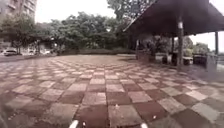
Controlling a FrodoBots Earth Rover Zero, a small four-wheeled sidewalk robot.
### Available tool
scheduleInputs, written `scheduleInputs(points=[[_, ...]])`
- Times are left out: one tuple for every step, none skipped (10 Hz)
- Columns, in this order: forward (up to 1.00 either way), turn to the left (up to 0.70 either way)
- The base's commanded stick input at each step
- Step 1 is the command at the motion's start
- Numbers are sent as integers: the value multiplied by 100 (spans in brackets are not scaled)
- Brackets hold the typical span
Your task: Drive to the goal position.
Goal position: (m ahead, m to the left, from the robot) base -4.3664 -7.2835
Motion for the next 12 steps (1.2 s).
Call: scheduleInputs(points=[[0,-45],[0,-45],[0,-45],[0,-45],[0,-45],[0,-45],[0,-45],[0,-45],[0,-45],[0,-45],[0,-45],[0,-45]])
